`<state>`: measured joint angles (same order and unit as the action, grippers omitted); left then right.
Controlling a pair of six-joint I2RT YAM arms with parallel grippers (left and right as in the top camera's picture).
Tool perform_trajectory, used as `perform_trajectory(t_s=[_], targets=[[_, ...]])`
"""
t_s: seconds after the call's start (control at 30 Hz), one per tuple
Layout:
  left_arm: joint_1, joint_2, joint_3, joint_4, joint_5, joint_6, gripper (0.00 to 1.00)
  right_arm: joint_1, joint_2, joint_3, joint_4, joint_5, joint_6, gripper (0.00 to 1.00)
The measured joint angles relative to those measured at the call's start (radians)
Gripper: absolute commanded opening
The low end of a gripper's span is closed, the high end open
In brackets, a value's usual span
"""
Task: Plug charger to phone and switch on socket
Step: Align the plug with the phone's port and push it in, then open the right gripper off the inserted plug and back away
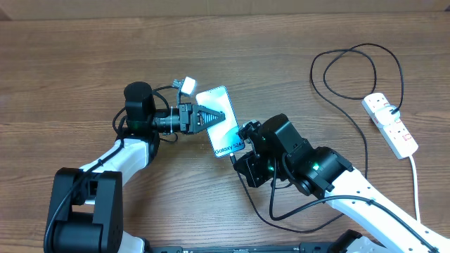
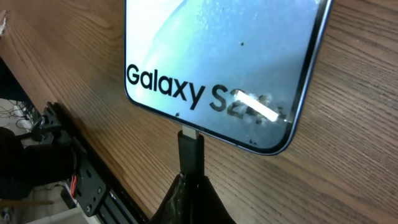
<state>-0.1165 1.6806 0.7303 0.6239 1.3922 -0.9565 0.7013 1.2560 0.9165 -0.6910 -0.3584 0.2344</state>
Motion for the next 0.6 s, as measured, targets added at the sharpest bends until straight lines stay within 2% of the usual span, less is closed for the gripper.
perform_trajectory(t_s=[0.6], targets=[[0.006,0.000,0.013,0.004,-0.002,0.014,0.04,0.000,0.000,0.000,0.055,0.007,0.001,0.04]])
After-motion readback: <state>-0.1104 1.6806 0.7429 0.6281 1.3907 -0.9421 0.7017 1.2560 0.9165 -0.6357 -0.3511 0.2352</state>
